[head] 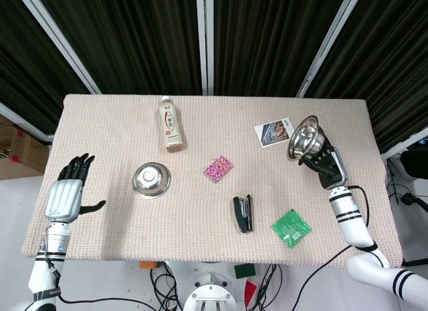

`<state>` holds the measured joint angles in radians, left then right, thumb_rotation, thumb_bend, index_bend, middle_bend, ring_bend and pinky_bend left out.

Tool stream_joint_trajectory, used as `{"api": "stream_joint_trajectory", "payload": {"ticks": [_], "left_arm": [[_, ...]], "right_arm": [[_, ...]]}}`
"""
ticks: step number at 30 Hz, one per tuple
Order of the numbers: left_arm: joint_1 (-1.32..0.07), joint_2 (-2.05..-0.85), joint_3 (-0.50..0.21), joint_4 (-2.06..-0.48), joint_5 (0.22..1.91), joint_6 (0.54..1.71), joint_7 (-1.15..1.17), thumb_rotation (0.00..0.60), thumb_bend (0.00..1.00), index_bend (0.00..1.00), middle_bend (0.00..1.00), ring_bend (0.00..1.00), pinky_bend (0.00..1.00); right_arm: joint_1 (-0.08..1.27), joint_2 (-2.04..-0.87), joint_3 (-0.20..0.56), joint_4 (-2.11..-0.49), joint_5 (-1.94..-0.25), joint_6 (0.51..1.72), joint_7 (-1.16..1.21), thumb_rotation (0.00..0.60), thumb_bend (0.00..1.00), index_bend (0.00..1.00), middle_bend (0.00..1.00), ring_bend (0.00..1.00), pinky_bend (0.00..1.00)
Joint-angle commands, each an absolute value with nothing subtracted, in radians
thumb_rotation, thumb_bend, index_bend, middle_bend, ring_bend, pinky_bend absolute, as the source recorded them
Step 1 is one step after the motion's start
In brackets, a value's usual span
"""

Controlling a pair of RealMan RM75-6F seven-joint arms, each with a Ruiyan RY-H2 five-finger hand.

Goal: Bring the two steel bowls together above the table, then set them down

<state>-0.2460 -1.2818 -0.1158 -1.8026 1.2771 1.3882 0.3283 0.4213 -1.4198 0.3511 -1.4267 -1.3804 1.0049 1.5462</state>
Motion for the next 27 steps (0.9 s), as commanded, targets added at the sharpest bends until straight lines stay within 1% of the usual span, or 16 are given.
{"api": "stream_joint_trajectory", "payload": {"ticks": [1, 5, 8, 10, 19, 23, 27], "left_arm": [[-0.249, -1.282, -0.116, -1.801, 1.277, 1.384, 0.328, 0.568, 0.00, 0.03, 0.03, 0.00, 0.15], [-0.259, -1.289, -0.116, -1.793, 1.281, 1.367, 0.317, 0.581, 0.00, 0.03, 0.03, 0.00, 0.15], [-0.283, -1.297, -0.122, -1.771, 1.289, 1.330, 0.287, 0.597, 0.00, 0.03, 0.04, 0.01, 0.16], [-0.309, -1.310, -0.132, -1.736, 1.290, 1.287, 0.250, 0.600, 0.00, 0.03, 0.05, 0.03, 0.17], [-0.440, -1.388, -0.167, -1.559, 1.220, 1.063, 0.166, 0.600, 0.00, 0.03, 0.05, 0.03, 0.17], [-0.480, -1.426, -0.171, -1.514, 1.203, 1.000, 0.136, 0.600, 0.00, 0.03, 0.05, 0.03, 0.17], [-0.520, -1.466, -0.168, -1.473, 1.214, 0.968, 0.144, 0.600, 0.00, 0.03, 0.05, 0.03, 0.18]], "right_arm": [[0.424, -1.419, 0.347, -1.425, -1.377, 1.005, 1.544, 0.600, 0.24, 0.79, 0.60, 0.56, 0.63], [0.427, -1.419, 0.338, -1.417, -1.374, 1.006, 1.540, 0.600, 0.24, 0.79, 0.60, 0.56, 0.63], [0.430, -1.418, 0.335, -1.414, -1.373, 1.006, 1.541, 0.600, 0.24, 0.79, 0.60, 0.56, 0.63], [0.433, -1.415, 0.334, -1.411, -1.375, 1.010, 1.540, 0.600, 0.25, 0.79, 0.60, 0.56, 0.63], [0.446, -1.379, 0.362, -1.417, -1.353, 1.018, 1.527, 0.600, 0.25, 0.79, 0.60, 0.56, 0.63], [0.455, -1.366, 0.367, -1.419, -1.342, 1.003, 1.517, 0.600, 0.25, 0.79, 0.60, 0.56, 0.63], [0.464, -1.358, 0.367, -1.417, -1.333, 0.987, 1.512, 0.600, 0.25, 0.79, 0.60, 0.56, 0.63]]}}
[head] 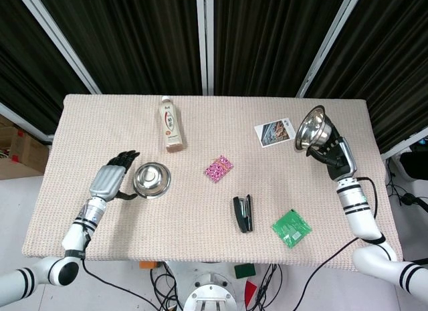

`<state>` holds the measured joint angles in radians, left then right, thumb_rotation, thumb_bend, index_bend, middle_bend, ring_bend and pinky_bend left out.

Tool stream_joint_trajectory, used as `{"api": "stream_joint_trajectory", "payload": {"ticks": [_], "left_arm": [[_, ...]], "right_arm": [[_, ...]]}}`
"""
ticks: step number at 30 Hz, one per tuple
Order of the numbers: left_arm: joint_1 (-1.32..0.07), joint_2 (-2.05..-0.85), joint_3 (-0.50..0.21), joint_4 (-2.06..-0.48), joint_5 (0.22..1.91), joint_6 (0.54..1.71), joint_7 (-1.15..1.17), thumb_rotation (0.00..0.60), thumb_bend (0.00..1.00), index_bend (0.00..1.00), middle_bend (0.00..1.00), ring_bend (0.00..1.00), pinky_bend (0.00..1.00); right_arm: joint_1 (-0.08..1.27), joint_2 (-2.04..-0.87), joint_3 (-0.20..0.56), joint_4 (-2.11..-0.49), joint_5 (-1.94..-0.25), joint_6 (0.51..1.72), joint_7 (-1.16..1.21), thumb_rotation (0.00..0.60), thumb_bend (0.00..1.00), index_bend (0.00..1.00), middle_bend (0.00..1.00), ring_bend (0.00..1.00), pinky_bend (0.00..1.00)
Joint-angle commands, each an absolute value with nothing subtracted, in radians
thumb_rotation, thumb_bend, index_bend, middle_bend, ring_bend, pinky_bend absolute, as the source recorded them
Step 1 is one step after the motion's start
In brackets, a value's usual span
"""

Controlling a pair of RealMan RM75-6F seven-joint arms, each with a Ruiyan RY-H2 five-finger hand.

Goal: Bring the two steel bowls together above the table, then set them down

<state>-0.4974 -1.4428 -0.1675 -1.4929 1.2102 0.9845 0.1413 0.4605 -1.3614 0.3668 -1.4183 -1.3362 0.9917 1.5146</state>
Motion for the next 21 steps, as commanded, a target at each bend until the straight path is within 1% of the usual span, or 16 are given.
{"api": "stream_joint_trajectory", "payload": {"ticks": [1, 8, 11, 15, 17, 21], "left_arm": [[-0.527, -1.474, -0.167, -1.466, 1.217, 0.964, 0.146, 0.600, 0.00, 0.03, 0.05, 0.03, 0.18], [-0.568, -1.505, -0.162, -1.424, 1.207, 0.923, 0.160, 0.600, 0.00, 0.04, 0.06, 0.03, 0.19], [-0.581, -1.510, -0.159, -1.419, 1.208, 0.914, 0.163, 0.600, 0.00, 0.07, 0.08, 0.04, 0.19], [-0.606, -1.513, -0.157, -1.404, 1.176, 0.869, 0.173, 0.600, 0.00, 0.13, 0.11, 0.06, 0.21], [-0.615, -1.514, -0.158, -1.401, 1.160, 0.851, 0.173, 0.600, 0.00, 0.15, 0.13, 0.07, 0.23], [-0.631, -1.519, -0.156, -1.385, 1.140, 0.828, 0.176, 0.600, 0.00, 0.15, 0.13, 0.09, 0.28]], "right_arm": [[0.465, -1.357, 0.366, -1.416, -1.333, 0.985, 1.510, 0.600, 0.25, 0.79, 0.60, 0.56, 0.63], [0.466, -1.356, 0.359, -1.412, -1.325, 0.979, 1.500, 0.600, 0.25, 0.79, 0.59, 0.56, 0.63], [0.467, -1.358, 0.356, -1.408, -1.322, 0.976, 1.498, 0.600, 0.25, 0.79, 0.59, 0.56, 0.63], [0.469, -1.360, 0.355, -1.407, -1.323, 0.976, 1.495, 0.600, 0.25, 0.79, 0.59, 0.56, 0.63], [0.469, -1.359, 0.354, -1.407, -1.324, 0.978, 1.490, 0.600, 0.25, 0.79, 0.59, 0.56, 0.63], [0.468, -1.354, 0.355, -1.408, -1.320, 0.978, 1.487, 0.600, 0.25, 0.79, 0.59, 0.56, 0.63]]}}
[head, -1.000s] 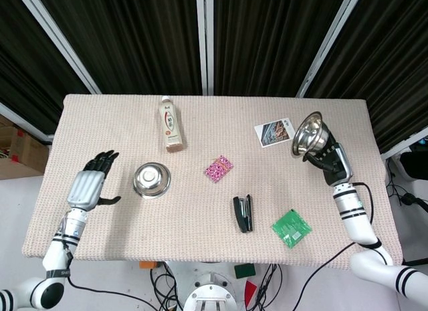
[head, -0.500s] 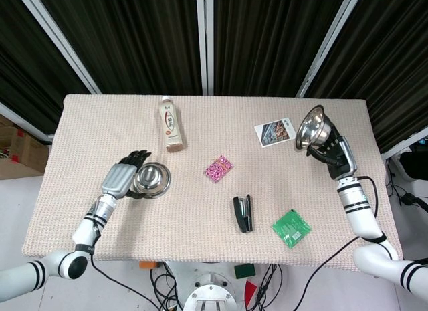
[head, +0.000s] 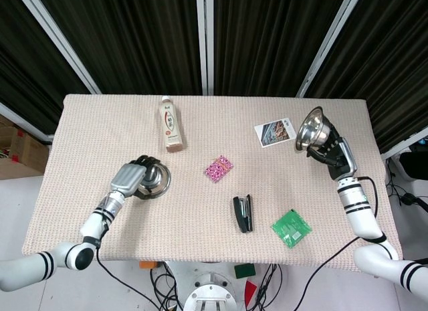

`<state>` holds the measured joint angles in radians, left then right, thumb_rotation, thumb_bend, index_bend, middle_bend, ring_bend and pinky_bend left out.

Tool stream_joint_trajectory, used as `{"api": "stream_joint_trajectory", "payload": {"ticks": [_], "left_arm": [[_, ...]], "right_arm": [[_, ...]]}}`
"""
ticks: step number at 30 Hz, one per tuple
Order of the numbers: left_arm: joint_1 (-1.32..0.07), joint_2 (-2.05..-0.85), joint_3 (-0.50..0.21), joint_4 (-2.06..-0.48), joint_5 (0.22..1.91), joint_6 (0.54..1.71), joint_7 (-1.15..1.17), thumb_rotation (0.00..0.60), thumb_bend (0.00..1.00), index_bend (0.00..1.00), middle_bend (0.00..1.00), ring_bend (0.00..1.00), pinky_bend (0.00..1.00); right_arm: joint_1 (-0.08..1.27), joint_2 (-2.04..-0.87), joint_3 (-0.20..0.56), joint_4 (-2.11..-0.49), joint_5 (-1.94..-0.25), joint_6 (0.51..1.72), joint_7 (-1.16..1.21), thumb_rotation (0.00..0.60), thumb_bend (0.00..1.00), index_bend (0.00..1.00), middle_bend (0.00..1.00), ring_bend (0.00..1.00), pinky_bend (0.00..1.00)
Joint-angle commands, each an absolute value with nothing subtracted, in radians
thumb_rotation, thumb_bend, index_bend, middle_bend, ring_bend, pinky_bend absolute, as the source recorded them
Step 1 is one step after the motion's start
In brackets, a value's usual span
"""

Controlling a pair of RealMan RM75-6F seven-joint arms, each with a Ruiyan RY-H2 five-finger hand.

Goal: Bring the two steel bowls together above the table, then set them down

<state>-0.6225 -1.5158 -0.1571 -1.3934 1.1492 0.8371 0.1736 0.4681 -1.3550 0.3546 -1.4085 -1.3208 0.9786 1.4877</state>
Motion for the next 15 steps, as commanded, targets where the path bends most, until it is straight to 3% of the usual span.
{"api": "stream_joint_trajectory", "payload": {"ticks": [1, 6, 11, 15], "left_arm": [[-0.635, -1.522, -0.157, -1.381, 1.139, 0.826, 0.174, 0.600, 0.00, 0.15, 0.13, 0.10, 0.29], [-0.650, -1.533, -0.165, -1.366, 1.134, 0.828, 0.162, 0.600, 0.00, 0.18, 0.18, 0.16, 0.38], [-0.666, -1.526, -0.155, -1.362, 1.121, 0.799, 0.168, 0.600, 0.08, 0.32, 0.27, 0.24, 0.47], [-0.672, -1.515, -0.148, -1.370, 1.111, 0.786, 0.170, 0.600, 0.12, 0.37, 0.35, 0.29, 0.50]], "right_arm": [[0.467, -1.353, 0.354, -1.408, -1.320, 0.978, 1.487, 0.600, 0.25, 0.79, 0.59, 0.56, 0.63], [0.468, -1.356, 0.349, -1.404, -1.317, 0.972, 1.485, 0.600, 0.25, 0.79, 0.59, 0.56, 0.63], [0.471, -1.358, 0.349, -1.400, -1.318, 0.969, 1.484, 0.600, 0.26, 0.79, 0.59, 0.56, 0.63], [0.472, -1.358, 0.351, -1.399, -1.315, 0.969, 1.483, 0.600, 0.27, 0.79, 0.59, 0.56, 0.63]]}}
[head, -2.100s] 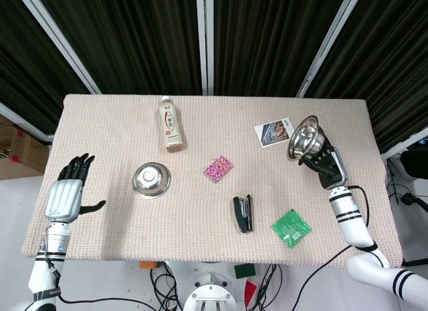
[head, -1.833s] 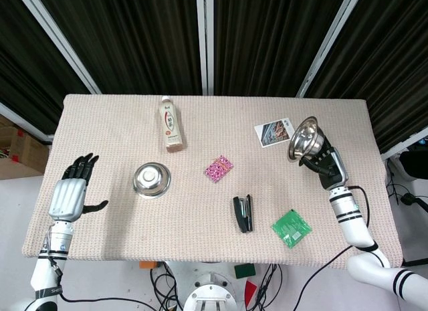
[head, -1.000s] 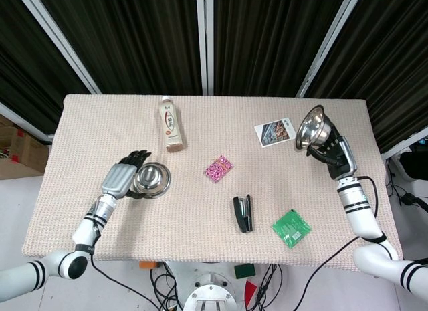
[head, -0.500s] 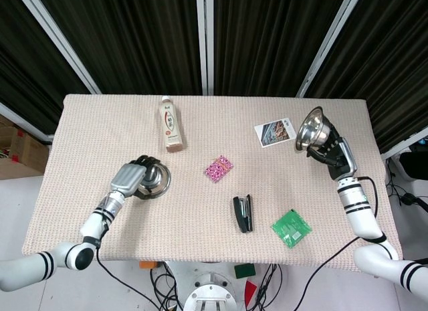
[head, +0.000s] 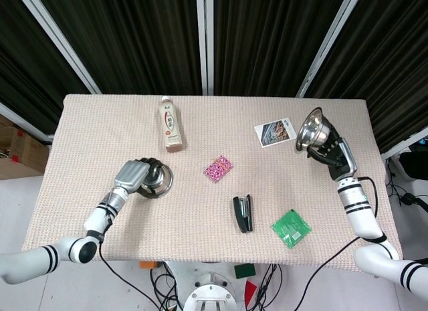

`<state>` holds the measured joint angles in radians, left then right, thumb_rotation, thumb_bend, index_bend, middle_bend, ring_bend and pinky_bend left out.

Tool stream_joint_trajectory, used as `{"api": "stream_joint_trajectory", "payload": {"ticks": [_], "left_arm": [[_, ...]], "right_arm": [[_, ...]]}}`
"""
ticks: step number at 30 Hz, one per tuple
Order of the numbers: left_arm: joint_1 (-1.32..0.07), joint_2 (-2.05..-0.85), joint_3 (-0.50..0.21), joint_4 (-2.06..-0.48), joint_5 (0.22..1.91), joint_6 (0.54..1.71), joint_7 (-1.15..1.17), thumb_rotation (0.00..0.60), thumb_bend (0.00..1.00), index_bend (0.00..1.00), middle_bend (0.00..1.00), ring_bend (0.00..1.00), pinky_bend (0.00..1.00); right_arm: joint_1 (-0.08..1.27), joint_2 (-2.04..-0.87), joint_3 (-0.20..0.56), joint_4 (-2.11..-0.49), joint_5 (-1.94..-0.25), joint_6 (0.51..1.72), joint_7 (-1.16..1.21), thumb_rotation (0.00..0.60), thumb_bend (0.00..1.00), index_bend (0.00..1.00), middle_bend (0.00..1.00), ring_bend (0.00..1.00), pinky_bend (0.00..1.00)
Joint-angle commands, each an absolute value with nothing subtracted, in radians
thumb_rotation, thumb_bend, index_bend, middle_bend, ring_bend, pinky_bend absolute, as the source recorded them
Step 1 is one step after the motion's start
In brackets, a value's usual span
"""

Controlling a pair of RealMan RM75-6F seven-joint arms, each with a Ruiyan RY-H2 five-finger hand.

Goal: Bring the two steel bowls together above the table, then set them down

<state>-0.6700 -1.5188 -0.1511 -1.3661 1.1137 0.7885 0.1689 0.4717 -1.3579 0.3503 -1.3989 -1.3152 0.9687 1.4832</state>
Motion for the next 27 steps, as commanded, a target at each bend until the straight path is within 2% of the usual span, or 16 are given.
{"api": "stream_joint_trajectory", "payload": {"ticks": [1, 5, 8, 12, 16, 21, 27], "left_arm": [[-0.673, -1.512, -0.147, -1.372, 1.111, 0.789, 0.170, 0.600, 0.13, 0.38, 0.37, 0.31, 0.52], [-0.664, -1.504, -0.148, -1.386, 1.133, 0.830, 0.159, 0.600, 0.16, 0.45, 0.46, 0.39, 0.59], [-0.637, -1.502, -0.162, -1.401, 1.173, 0.911, 0.112, 0.600, 0.17, 0.50, 0.51, 0.45, 0.64], [-0.572, -1.508, -0.206, -1.417, 1.263, 1.092, -0.070, 0.600, 0.18, 0.54, 0.56, 0.50, 0.70], [-0.515, -1.520, -0.284, -1.446, 1.321, 1.255, -0.381, 0.600, 0.18, 0.55, 0.57, 0.51, 0.70], [-0.499, -1.525, -0.337, -1.527, 1.337, 1.289, -0.666, 0.600, 0.18, 0.56, 0.58, 0.53, 0.73], [-0.529, -1.561, -0.360, -1.568, 1.356, 1.283, -0.750, 0.600, 0.18, 0.57, 0.59, 0.55, 0.74]], "right_arm": [[0.472, -1.357, 0.351, -1.399, -1.314, 0.969, 1.482, 0.600, 0.28, 0.79, 0.59, 0.56, 0.63], [0.471, -1.356, 0.352, -1.402, -1.313, 0.970, 1.479, 0.600, 0.28, 0.79, 0.59, 0.56, 0.63], [0.472, -1.356, 0.351, -1.403, -1.310, 0.967, 1.473, 0.600, 0.28, 0.79, 0.59, 0.56, 0.63], [0.479, -1.362, 0.344, -1.403, -1.313, 0.957, 1.456, 0.600, 0.29, 0.79, 0.59, 0.56, 0.64], [0.495, -1.384, 0.320, -1.393, -1.333, 0.942, 1.405, 0.600, 0.30, 0.79, 0.59, 0.56, 0.64], [0.521, -1.439, 0.295, -1.382, -1.337, 0.919, 1.345, 0.600, 0.32, 0.79, 0.59, 0.56, 0.64], [0.560, -1.498, 0.311, -1.392, -1.341, 0.906, 1.355, 0.600, 0.33, 0.79, 0.59, 0.56, 0.64]]}}
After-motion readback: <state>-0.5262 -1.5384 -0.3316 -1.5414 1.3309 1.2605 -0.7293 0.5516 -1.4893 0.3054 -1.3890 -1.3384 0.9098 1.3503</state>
